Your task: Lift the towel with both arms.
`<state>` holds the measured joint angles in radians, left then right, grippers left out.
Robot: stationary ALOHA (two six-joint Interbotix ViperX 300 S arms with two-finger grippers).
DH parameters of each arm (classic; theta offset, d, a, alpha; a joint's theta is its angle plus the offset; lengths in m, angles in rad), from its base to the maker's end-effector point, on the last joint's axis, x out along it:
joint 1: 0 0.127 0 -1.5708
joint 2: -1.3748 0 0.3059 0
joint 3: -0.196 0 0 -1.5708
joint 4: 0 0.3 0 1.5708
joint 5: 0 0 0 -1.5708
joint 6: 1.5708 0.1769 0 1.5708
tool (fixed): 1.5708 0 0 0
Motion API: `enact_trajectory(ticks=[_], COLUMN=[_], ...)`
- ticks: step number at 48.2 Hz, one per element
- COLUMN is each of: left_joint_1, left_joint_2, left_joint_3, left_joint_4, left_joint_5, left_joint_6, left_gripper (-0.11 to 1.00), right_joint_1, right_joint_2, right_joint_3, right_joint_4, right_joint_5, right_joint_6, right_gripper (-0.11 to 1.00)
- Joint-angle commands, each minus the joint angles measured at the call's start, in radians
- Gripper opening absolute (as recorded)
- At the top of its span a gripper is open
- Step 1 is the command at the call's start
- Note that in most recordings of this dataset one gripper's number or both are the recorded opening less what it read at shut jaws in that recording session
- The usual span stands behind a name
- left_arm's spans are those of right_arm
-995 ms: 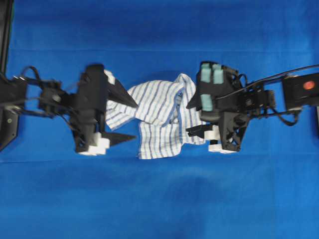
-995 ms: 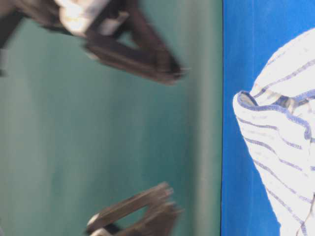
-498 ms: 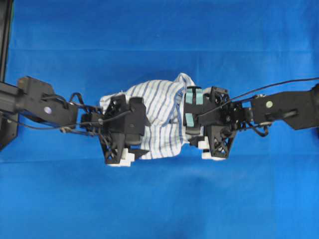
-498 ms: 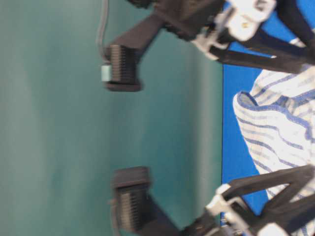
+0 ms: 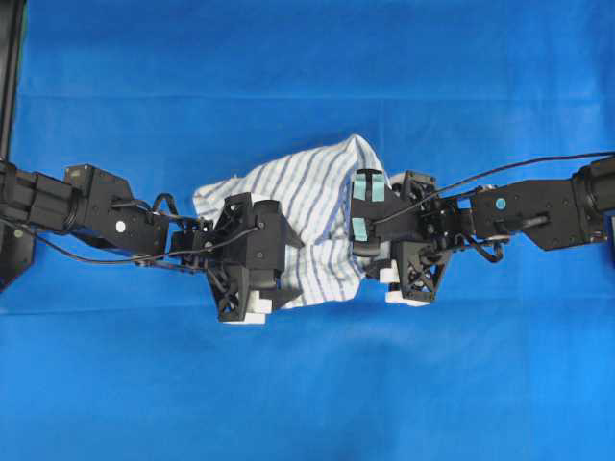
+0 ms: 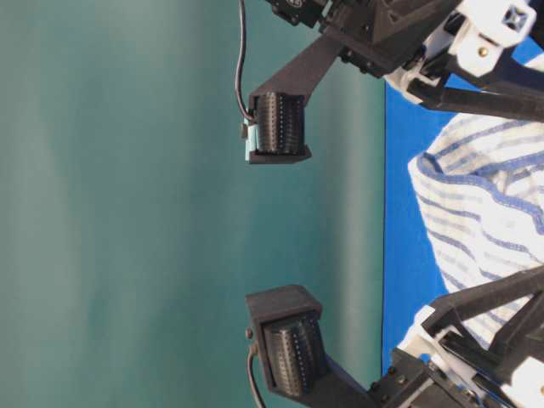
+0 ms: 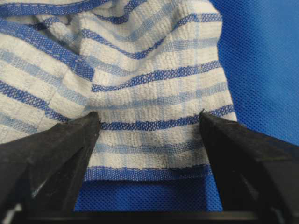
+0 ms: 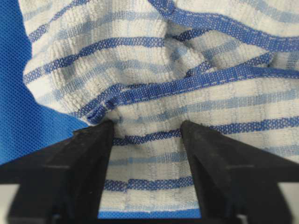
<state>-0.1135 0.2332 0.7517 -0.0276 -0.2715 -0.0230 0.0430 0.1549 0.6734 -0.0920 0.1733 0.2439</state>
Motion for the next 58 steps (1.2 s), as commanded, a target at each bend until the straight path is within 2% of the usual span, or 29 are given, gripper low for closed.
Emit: enact_trajectory(ticks=[1,10,13,15,26,34,47,58], left_joint_1=[0.005,0.005,0.005,0.005,0.005,0.005,0.023,0.069], left_joint_2=[-0.009,-0.021,-0.032,-0.046,-0.135,-0.288,-0.543,-0.667], left_joint_3=[-0.011,-0.012,-0.017,-0.018,-0.021,-0.041,-0.132,-0.262], left_joint_4=[-0.002,-0.002,-0.002,-0.002,-0.002,-0.002,-0.002,0.003], left_joint_5=[0.012,0.069,0.089,0.103,0.169,0.279,0.511,0.692], left_joint_6=[0.000,0.002,0.002,0.003,0.003,-0.012,-0.012,-0.003], left_gripper=[0.74,0.22,0.07,0.02,0.01,0.01,0.01,0.01], right_joint_1=[0.000,-0.002,-0.002,-0.002,-0.002,-0.002,-0.002,-0.002], right_joint_2=[-0.006,-0.011,-0.021,-0.028,-0.104,-0.216,-0.374,-0.443], right_joint_3=[-0.008,-0.011,-0.012,-0.014,-0.017,-0.057,-0.218,-0.396], right_joint_4=[0.003,0.003,0.003,0.003,0.003,0.006,-0.006,-0.035], right_joint_5=[-0.002,0.011,0.015,0.017,0.023,0.112,0.328,0.474], right_joint_6=[0.000,0.000,0.000,0.002,0.002,0.008,0.003,-0.002], right_gripper=[0.55,0.08,0.07,0.07,0.07,0.07,0.07,0.07])
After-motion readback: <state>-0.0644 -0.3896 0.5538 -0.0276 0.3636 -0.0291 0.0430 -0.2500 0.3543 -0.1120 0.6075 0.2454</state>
